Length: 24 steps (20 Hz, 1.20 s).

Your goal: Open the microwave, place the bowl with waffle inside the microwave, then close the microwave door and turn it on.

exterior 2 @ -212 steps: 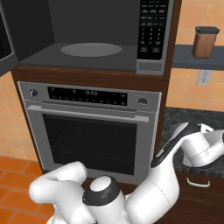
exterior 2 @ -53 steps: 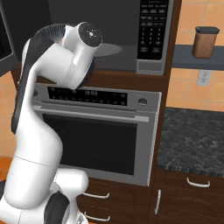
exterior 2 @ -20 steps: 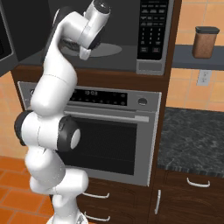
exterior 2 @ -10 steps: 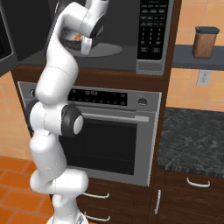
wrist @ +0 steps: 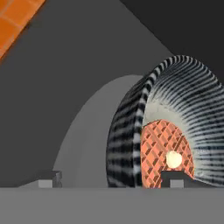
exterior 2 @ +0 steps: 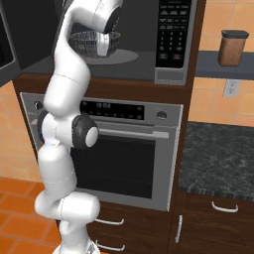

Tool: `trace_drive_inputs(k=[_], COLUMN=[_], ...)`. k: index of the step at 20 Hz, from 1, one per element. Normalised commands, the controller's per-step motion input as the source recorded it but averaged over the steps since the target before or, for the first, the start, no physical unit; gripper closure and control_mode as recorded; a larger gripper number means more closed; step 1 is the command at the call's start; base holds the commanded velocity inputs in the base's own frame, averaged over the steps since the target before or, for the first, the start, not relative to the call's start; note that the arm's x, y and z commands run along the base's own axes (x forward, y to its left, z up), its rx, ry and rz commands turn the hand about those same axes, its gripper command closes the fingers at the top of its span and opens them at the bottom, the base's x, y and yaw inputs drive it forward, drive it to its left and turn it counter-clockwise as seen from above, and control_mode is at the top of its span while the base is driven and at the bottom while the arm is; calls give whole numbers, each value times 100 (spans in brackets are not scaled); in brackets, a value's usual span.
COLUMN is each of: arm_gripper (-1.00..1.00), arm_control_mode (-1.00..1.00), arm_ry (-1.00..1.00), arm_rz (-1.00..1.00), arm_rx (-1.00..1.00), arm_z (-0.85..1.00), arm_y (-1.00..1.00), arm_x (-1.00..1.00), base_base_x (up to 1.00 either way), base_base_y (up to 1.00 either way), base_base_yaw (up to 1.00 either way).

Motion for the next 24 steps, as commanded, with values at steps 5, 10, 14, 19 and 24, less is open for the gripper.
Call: trace_drive_inputs(k=[5,10,14,19,24], arm_gripper=[-100,-100,-100,-100,-100], arm_control_mode=[-100,-100,-100,-100,-100], arm_ry=[-73,-58,-24,-3,8], arm_rz=[0,-1,-6,-9,-15], arm_rx=[-20,-17,0,0,0], arm_z=[-87,-79,12,20,48], arm_y=[22,4,-3,-6,-4], arm_x=[-35,-53,-100,-100,-68], base_base_x=[0,0,0,0,0], base_base_y=[0,0,0,0,0], base_base_yaw=[0,0,0,0,0])
